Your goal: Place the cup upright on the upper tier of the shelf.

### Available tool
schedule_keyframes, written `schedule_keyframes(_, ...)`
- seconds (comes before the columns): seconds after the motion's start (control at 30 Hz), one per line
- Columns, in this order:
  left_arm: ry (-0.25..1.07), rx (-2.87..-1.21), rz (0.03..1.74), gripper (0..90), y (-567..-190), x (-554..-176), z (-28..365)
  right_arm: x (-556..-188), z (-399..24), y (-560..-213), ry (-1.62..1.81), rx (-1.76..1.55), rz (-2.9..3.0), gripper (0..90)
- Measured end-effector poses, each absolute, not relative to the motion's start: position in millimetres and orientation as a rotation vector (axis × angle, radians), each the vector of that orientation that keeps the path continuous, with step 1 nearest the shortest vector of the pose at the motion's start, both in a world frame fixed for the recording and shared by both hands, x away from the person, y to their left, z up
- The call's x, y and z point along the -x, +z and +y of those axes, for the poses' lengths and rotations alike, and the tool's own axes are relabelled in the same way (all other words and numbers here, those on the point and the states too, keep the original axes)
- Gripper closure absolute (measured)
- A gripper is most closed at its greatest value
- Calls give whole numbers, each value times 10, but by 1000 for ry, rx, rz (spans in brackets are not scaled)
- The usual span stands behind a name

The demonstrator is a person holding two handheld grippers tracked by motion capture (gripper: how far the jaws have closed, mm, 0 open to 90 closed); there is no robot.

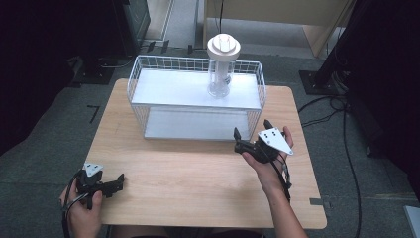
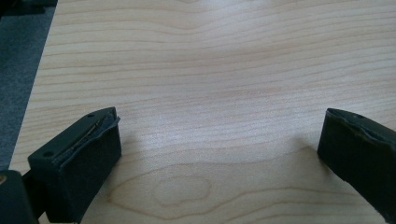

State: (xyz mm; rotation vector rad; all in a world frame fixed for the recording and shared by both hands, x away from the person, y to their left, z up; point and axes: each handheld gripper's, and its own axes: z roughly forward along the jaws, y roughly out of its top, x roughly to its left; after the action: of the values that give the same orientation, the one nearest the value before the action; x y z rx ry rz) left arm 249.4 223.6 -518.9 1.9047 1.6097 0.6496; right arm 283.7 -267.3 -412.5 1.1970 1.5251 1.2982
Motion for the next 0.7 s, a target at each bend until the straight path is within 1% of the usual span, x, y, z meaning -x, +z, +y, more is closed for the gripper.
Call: schedule_keyframes(0.7, 649, -1909, 1609, 0, -5187, -2493, 2237, -2495, -3235, -4634, 1188, -1326, 1501, 0)
